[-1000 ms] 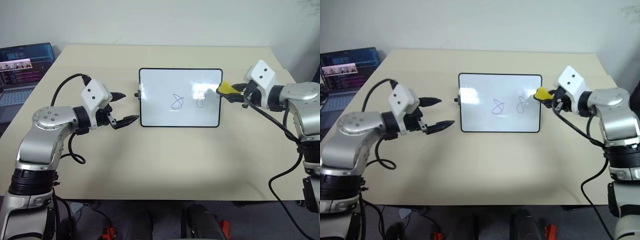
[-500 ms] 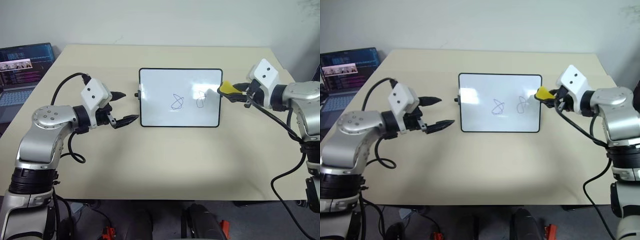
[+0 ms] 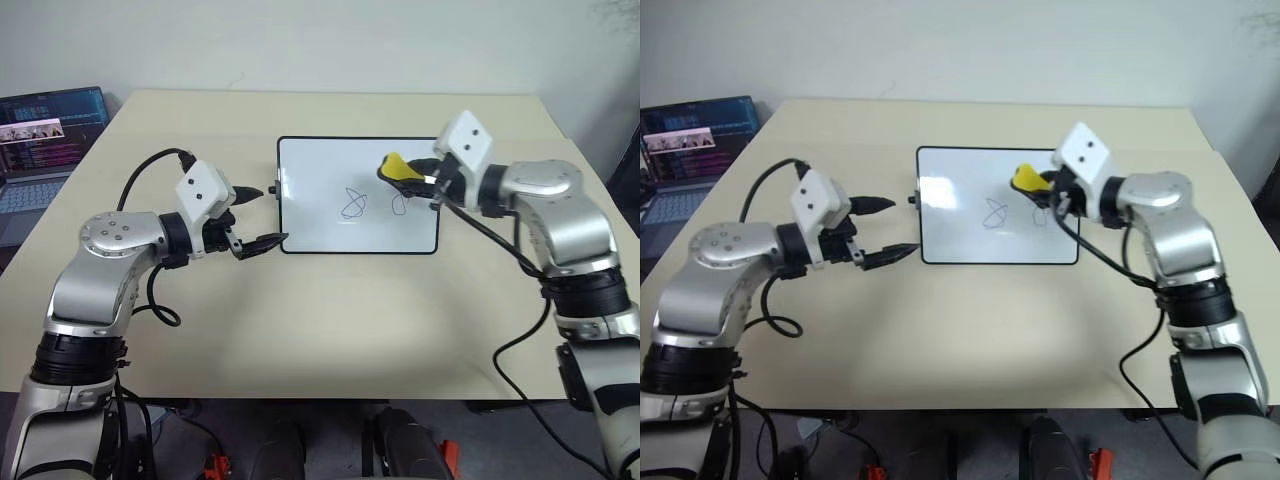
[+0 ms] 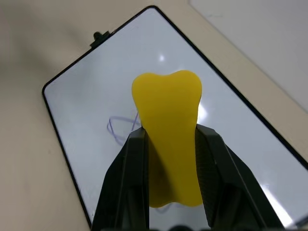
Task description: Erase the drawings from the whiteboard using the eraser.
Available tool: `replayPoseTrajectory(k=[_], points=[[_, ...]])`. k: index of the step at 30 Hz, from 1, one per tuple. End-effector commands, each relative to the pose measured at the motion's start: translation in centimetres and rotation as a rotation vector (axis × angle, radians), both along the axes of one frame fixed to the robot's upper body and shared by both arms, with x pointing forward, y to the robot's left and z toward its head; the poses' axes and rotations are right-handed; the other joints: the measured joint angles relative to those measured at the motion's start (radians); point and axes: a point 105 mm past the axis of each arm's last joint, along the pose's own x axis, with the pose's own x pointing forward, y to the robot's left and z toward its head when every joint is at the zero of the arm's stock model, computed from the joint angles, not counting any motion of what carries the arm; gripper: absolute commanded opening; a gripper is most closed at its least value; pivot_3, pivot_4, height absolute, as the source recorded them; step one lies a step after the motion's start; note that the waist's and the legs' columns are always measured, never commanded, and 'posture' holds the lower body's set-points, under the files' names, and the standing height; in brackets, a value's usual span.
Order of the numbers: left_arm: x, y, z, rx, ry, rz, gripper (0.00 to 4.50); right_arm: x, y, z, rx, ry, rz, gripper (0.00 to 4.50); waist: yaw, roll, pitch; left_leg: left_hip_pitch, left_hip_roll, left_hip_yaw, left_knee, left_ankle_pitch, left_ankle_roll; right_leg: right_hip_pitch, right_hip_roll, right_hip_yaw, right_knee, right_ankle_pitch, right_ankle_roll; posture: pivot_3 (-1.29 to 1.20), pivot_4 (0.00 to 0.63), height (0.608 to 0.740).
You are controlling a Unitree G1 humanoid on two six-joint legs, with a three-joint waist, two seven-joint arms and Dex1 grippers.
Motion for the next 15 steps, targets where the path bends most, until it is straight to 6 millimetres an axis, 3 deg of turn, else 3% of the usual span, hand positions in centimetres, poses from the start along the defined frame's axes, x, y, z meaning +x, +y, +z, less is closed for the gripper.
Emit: replayPoseTrajectory(k=[1,4,7,15], points=[[0.2,-1.1,0.9,-0.002,-0.043,-0.041,4.50,2.1,2.0,0.3,0.031,-0.026,-0.082,0.97,0.000,0.000,0.000,0.000,0.000,0.000,0.002,0.000,0.000,0.000,0.000,0.000,0.002,0.000,0.000,0.00,0.150,0.740],[0.3,-1.4,1.0,-0.011,-0.044,-0.052,4.50,3.3,3.5,0.2,0.061,-0.016,-0.114,0.97,0.000,0.000,0.000,0.000,0.000,-0.001,0.005,0.000,0.000,0.000,0.000,0.000,0.006,0.000,0.000,0.00,0.150,0.740],[0.4,-1.5,0.8,-0.006,-0.043,-0.056,4.50,4.7,4.6,-1.1,-0.035,-0.023,-0.167,0.97,0.000,0.000,0.000,0.000,-0.001,-0.001,0.006,0.000,0.000,0.000,0.000,0.000,0.007,0.000,0.000,0.00,0.150,0.740],[-0.1,-1.0,0.8,-0.008,-0.042,-0.043,4.50,6.8,4.1,-2.4,-0.176,-0.024,-0.253,0.97,-0.002,0.000,0.000,0.002,-0.001,-0.001,0.008,0.000,0.000,0.001,0.000,0.001,0.010,0.000,0.000,0.00,0.150,0.740]])
